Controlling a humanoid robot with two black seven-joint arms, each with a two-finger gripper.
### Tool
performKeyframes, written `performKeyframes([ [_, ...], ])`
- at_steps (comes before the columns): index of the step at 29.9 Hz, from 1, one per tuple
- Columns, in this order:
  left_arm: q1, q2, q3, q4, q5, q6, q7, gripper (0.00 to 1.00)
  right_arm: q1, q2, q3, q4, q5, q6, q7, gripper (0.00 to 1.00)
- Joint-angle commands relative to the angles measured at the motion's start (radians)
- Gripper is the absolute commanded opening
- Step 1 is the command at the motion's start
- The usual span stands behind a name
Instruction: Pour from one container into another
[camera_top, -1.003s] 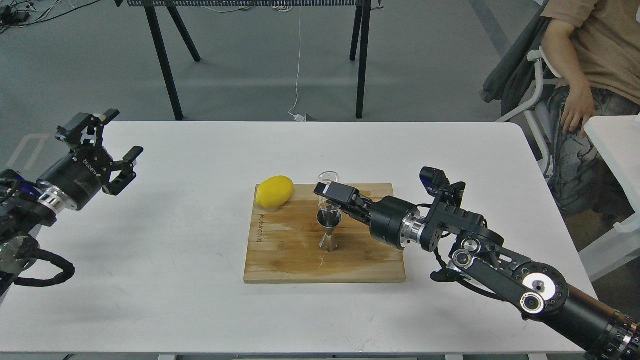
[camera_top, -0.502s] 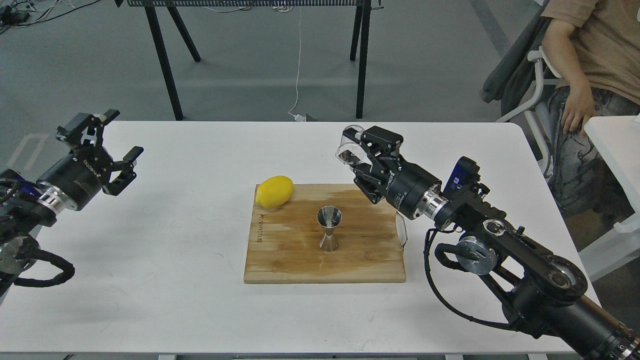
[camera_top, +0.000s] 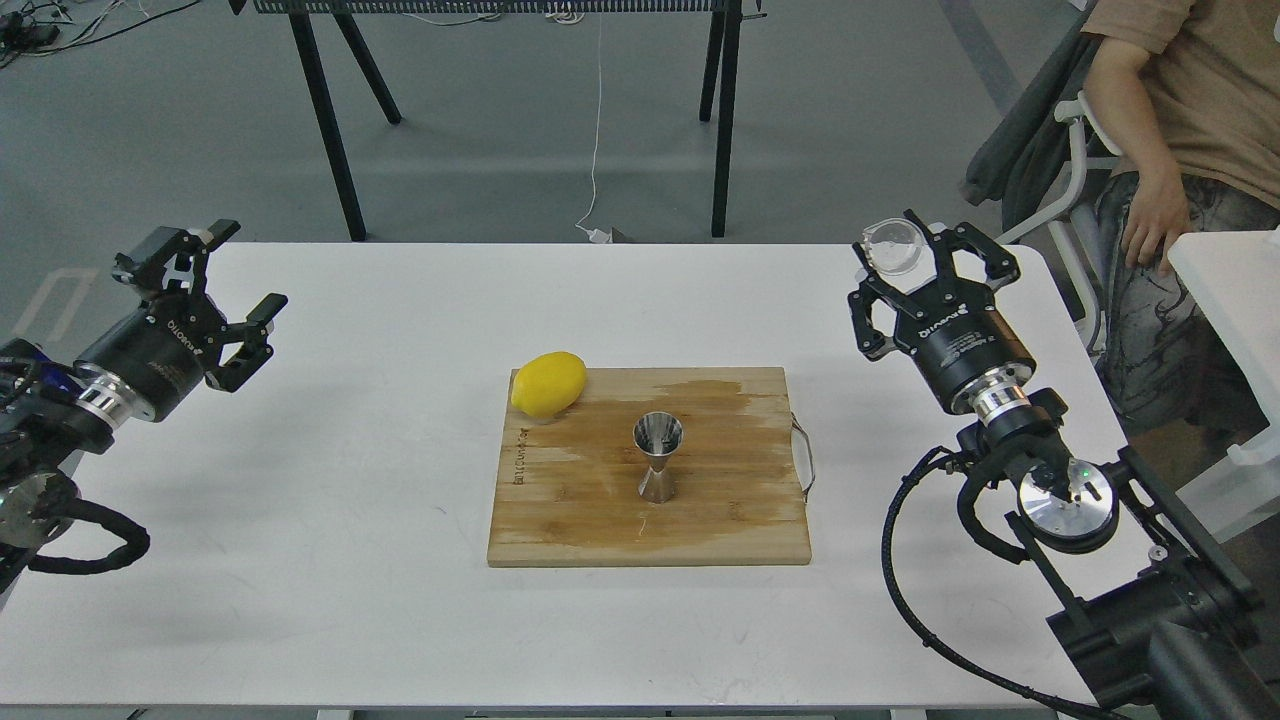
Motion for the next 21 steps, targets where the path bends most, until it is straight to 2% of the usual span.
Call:
performKeyframes([
  [1,0.000,-0.003,0.001,0.000,0.000,0.000,0.000,0.92,-0.020,-0.006,0.055,-0.085,0.156,-0.047,-0.001,0.46],
  [12,0.000,-0.002,0.001,0.000,0.000,0.000,0.000,0.92,-0.016,-0.002,0.106,-0.179,0.196,-0.232,-0.001,0.46],
  [21,0.000,-0.002,0.001,0.000,0.000,0.000,0.000,0.92,-0.009,0.000,0.112,-0.225,0.196,-0.297,-0.002,0.46],
])
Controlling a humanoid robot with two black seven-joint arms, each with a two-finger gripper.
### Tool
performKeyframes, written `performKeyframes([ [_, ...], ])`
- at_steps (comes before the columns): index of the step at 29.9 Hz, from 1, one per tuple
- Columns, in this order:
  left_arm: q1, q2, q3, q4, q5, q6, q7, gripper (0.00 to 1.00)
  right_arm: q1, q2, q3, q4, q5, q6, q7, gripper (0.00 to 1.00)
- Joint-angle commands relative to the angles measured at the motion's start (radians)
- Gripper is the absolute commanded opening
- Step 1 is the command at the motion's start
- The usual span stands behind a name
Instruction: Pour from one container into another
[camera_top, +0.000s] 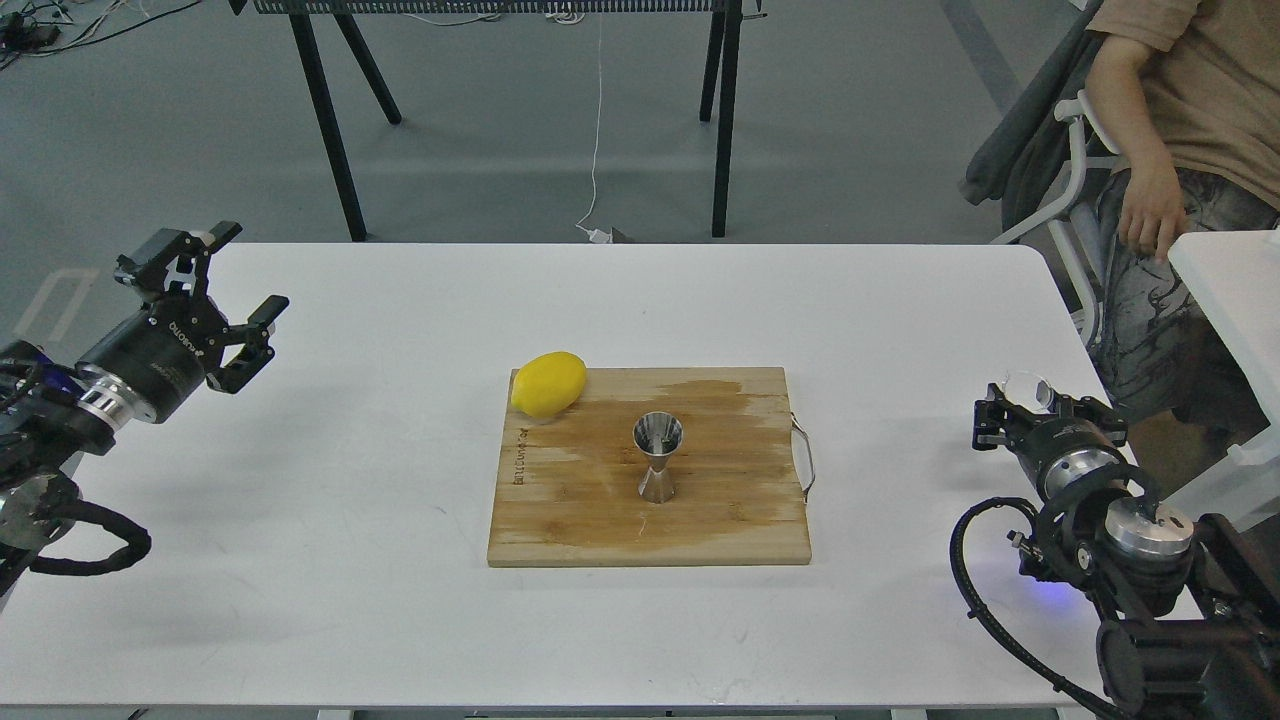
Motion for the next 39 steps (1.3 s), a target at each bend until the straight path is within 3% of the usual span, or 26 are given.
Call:
performKeyframes([
  [1,0.000,0.000,0.000,0.000,0.000,0.000,0.000,0.92,0.003,0.000,0.000,-0.010,0.000,-0.029,-0.002,0.46],
  [39,0.002,0.000,0.000,0.000,0.000,0.000,0.000,0.92,0.005,0.015,-0.060,-0.010,-0.002,-0.057,-0.008,0.53],
])
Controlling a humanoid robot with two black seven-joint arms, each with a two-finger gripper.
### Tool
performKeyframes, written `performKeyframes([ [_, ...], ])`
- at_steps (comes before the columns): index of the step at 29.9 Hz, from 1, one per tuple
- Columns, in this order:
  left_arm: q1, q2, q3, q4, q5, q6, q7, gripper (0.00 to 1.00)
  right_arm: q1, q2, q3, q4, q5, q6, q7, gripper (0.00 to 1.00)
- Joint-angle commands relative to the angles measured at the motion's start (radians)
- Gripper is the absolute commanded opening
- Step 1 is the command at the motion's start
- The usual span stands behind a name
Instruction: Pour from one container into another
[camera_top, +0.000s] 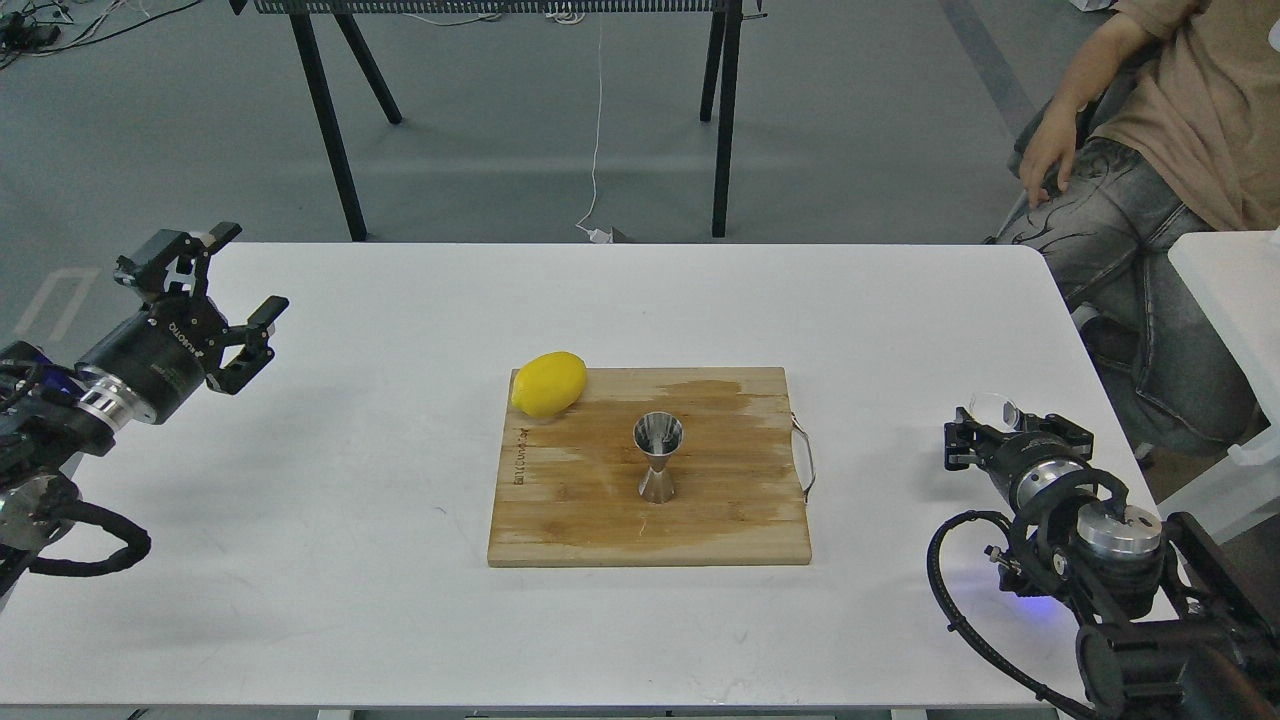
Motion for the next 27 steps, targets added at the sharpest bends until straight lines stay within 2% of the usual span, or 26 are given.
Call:
performKeyframes([
  [1,0.000,0.000,0.000,0.000,0.000,0.000,0.000,0.92,-0.003,0.000,-0.001,0.000,0.000,0.000,-0.001,0.53],
  [22,0.000,0.000,0.000,0.000,0.000,0.000,0.000,0.92,-0.012,0.008,-0.014,0.003,0.000,0.000,0.000,0.61],
  [27,0.000,0.000,0.000,0.000,0.000,0.000,0.000,0.92,-0.023,0.008,-0.014,0.009,0.002,0.000,0.000,0.72],
])
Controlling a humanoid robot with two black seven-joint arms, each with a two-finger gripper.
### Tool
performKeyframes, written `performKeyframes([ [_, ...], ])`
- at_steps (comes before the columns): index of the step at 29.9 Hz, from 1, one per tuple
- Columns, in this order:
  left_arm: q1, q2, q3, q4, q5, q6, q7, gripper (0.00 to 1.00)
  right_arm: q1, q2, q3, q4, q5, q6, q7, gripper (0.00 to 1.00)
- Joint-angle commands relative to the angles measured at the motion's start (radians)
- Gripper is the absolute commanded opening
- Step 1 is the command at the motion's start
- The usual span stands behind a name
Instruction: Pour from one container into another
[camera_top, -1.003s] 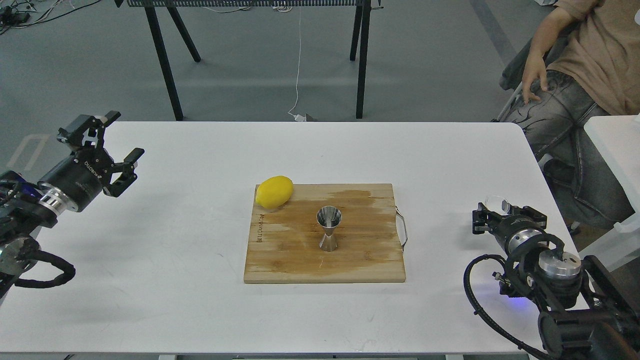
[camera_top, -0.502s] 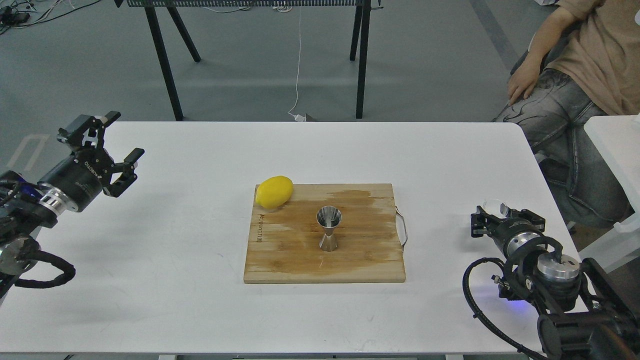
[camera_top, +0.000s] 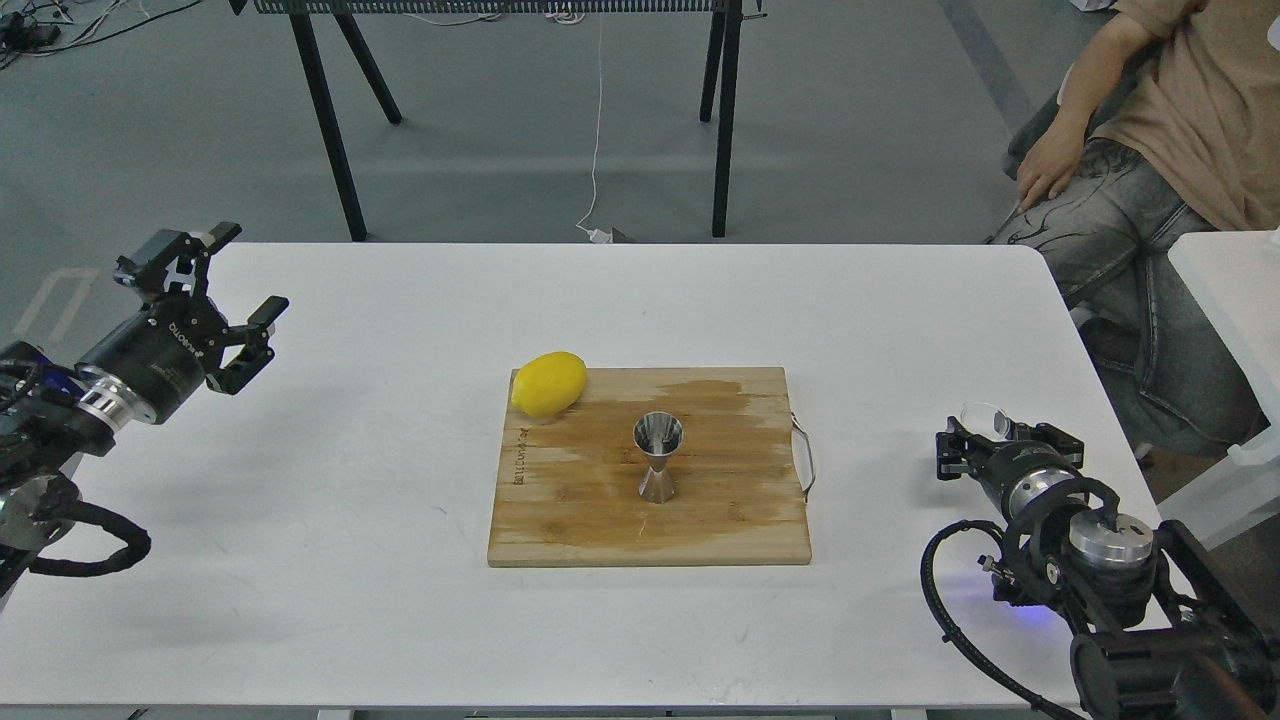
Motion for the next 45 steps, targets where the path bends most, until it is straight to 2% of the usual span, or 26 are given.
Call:
performKeyframes([
  [1,0.000,0.000,0.000,0.000,0.000,0.000,0.000,0.92,-0.005,0.000,0.000,0.003,0.001,0.002,0.000,0.75],
  [9,0.000,0.000,0.000,0.000,0.000,0.000,0.000,0.92,-0.008,0.000,-0.003,0.005,0.001,0.000,0.000,0.95],
  [18,0.002,0.000,0.000,0.000,0.000,0.000,0.000,0.92,-0.008,0.000,-0.003,0.006,0.001,0.002,0.000,0.98],
  [45,0.002,0.000,0.000,0.000,0.000,0.000,0.000,0.92,-0.008,0.005,-0.003,0.008,0.001,0.002,-0.001,0.99],
])
